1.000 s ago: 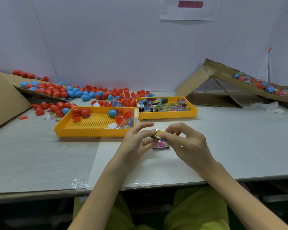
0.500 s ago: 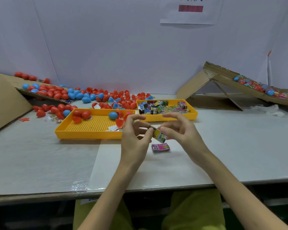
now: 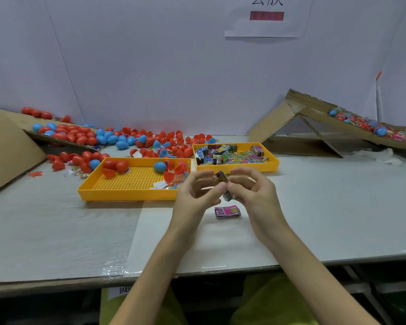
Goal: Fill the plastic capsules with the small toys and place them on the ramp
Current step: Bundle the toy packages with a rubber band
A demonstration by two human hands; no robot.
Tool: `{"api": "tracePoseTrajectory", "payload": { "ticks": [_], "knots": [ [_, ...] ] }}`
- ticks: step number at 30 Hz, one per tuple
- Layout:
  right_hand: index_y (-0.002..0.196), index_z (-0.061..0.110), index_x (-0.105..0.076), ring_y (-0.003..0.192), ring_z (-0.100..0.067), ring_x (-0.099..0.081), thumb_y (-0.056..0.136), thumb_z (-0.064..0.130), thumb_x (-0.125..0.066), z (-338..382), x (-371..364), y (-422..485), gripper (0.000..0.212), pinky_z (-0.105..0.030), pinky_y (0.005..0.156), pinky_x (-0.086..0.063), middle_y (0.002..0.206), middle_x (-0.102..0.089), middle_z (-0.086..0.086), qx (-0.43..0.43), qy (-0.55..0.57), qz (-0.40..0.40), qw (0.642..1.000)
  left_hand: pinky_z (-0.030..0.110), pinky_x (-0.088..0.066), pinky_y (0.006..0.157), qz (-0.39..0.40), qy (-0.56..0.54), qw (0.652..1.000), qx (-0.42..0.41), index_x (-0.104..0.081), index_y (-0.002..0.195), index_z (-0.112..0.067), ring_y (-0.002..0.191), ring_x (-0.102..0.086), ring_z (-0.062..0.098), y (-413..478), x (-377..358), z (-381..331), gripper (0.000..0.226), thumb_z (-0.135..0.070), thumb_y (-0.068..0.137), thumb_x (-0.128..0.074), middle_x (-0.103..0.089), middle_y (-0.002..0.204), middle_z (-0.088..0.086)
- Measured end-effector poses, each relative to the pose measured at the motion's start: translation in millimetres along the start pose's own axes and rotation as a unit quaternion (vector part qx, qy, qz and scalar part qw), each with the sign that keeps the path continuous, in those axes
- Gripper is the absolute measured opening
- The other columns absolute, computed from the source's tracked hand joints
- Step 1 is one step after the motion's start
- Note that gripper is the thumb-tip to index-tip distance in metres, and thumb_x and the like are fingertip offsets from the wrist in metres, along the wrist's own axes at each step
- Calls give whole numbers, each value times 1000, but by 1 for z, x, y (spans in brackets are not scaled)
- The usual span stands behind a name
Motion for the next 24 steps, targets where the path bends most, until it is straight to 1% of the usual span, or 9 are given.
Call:
{"api": "tracePoseTrajectory", "payload": {
  "ticks": [3, 5, 7, 10, 12, 16, 18, 21, 24],
  "knots": [
    [98, 13, -67, 87, -18, -70, 87, -3, -68, -4, 1, -1, 20, -27, 74, -57, 90, -73, -5, -25, 68, -26, 997, 27, -59, 74, 9, 18, 1000, 3, -76, 92, -27, 92, -73, 21, 0, -1, 3, 13, -23, 80, -79, -76, 94, 1],
    [98, 12, -67, 94, -24, -70, 87, -5, -67, -7, -2, -2, 20, -32, 81, -56, 97, -73, -12, -39, 102, -34, 993, 27, -59, 74, -6, 23, 1000, 7, -75, 97, -19, 91, -73, 22, 2, 2, 4, 13, -15, 84, -77, -76, 93, 1],
    [96, 12, -65, 91, -22, -70, 87, -6, -67, -9, -3, -5, 20, -31, 81, -54, 94, -74, -11, -44, 128, -43, 990, 29, -59, 76, -8, 38, 999, 4, -74, 101, -14, 91, -73, 21, 2, 3, 3, 14, -14, 87, -75, -77, 94, 1],
    [90, 12, -64, 86, -20, -71, 86, -8, -66, -10, -2, -9, 20, -29, 76, -55, 85, -74, -6, -32, 137, -57, 988, 26, -59, 74, -13, 114, 993, -42, -72, 96, -22, 85, -73, 13, 0, 1, -3, 13, -17, 86, -78, -75, 89, -8],
    [88, 10, -64, 90, -24, -72, 86, -9, -66, -11, 1, -11, 19, -30, 77, -56, 87, -75, -9, -22, 126, -58, 990, 22, -58, 72, -1, 158, 985, -75, -71, 94, -24, 83, -73, 10, -2, -3, -6, 15, -16, 84, -79, -74, 88, -12],
    [88, 10, -64, 91, -24, -70, 85, -9, -66, -13, 4, -13, 20, -30, 75, -55, 89, -73, -9, -18, 98, -40, 994, 26, -60, 71, 4, 187, 976, -109, -74, 94, -14, 80, -74, 13, -3, -5, -9, 10, -9, 86, -77, -76, 85, -4],
    [94, 13, -65, 91, -21, -68, 84, -7, -69, -7, 6, -11, 23, -30, 77, -55, 89, -71, -6, 3, 35, -19, 999, 31, -61, 71, -3, 197, 974, -111, -74, 93, -11, 78, -74, 15, -4, -4, -10, 10, -8, 84, -78, -75, 84, -1],
    [107, 22, -64, 95, -10, -66, 80, 3, -78, 12, 4, -6, 37, -27, 79, -56, 96, -68, 1, 78, -164, 46, 982, 32, -61, 71, -21, 223, 967, -120, -73, 89, -9, 74, -73, 15, -5, -3, -12, 9, -7, 82, -79, -74, 81, 2],
    [96, 24, -70, 89, -10, -66, 80, 6, -78, 35, -2, -1, 26, -32, 81, -55, 88, -70, 8, 140, -272, 122, 944, 30, -58, 68, -16, 264, 954, -140, -71, 83, -11, 71, -70, 14, -8, -7, -13, 6, -8, 83, -77, -71, 76, 1]
  ]
}}
Point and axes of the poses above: each hand's wrist, its own y-axis towards the middle knuckle, its own x-axis out of the back of the hand, z = x × y, the point moved 7 cm from there along y, towards the middle knuckle
